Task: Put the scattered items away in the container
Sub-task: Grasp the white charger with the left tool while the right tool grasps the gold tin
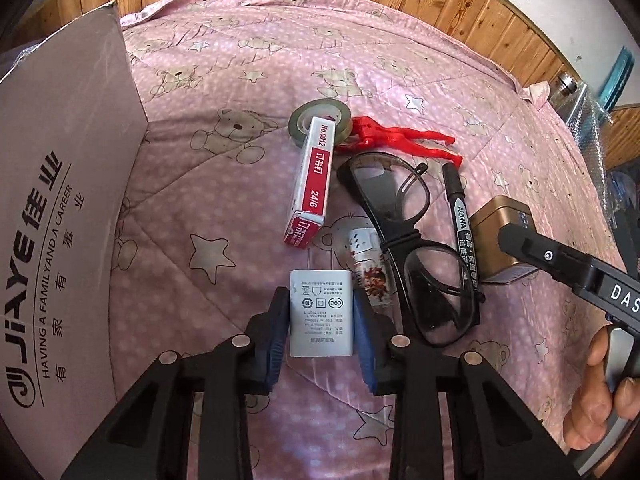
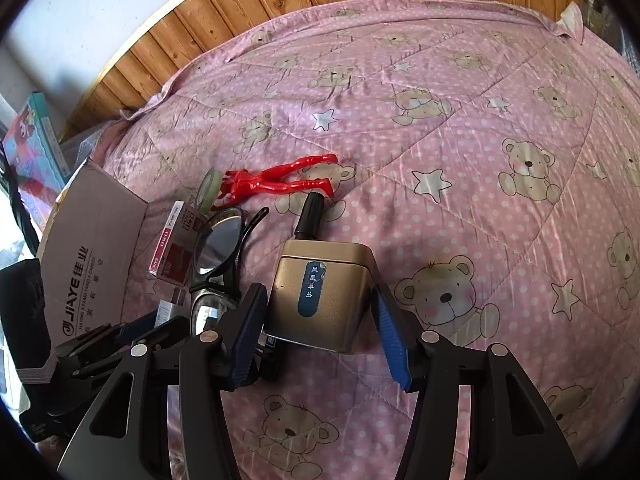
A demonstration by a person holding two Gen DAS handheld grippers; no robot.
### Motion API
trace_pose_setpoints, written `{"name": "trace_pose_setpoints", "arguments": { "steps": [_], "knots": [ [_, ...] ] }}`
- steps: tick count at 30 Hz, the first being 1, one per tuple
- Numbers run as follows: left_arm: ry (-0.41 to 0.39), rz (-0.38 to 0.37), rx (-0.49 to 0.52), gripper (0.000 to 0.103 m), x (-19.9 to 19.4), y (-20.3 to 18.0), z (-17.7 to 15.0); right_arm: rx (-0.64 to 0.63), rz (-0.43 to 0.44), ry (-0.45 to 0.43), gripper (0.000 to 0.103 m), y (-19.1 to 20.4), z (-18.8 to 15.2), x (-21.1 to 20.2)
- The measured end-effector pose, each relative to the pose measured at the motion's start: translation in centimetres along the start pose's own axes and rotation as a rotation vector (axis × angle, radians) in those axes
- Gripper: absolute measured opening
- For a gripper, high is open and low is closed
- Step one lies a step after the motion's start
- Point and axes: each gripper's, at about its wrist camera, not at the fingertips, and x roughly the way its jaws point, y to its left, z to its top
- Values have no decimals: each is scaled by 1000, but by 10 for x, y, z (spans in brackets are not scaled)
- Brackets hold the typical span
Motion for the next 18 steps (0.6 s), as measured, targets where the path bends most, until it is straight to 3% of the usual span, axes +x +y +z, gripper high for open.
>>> {"name": "trace_pose_setpoints", "arguments": {
  "steps": [18],
  "knots": [
    [-53,-48,-15,32,-37,-4,-10,4,36,-40,54,3,-11,-34]
  ]
}}
